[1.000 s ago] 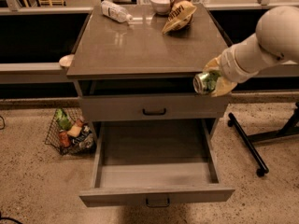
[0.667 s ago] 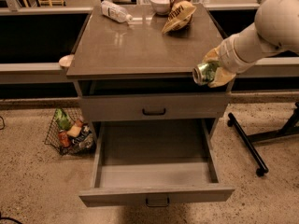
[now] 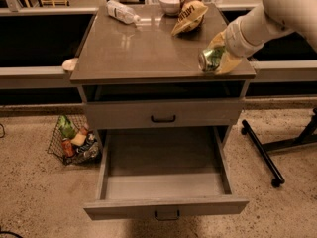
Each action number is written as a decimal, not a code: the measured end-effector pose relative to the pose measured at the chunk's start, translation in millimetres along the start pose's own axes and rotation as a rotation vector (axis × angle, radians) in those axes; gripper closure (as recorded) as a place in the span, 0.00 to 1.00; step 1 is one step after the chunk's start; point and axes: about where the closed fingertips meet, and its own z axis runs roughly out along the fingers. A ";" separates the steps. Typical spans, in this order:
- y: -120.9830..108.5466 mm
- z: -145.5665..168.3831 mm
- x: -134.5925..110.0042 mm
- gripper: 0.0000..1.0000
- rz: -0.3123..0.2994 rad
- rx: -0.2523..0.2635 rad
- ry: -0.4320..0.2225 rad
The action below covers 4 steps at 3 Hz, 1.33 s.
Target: Pick green can from middle drawer and place on counter
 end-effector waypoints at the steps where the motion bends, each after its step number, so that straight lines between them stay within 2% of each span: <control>1: 4.4 4.0 -0.8 1.00 0.000 -0.011 -0.002; 2: -2.9 6.8 0.5 1.00 0.009 -0.001 -0.007; 4: -48.5 43.7 14.9 1.00 0.111 -0.020 -0.050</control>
Offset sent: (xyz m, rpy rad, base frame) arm 0.0196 -0.0005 0.0062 0.0327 -0.0138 -0.0241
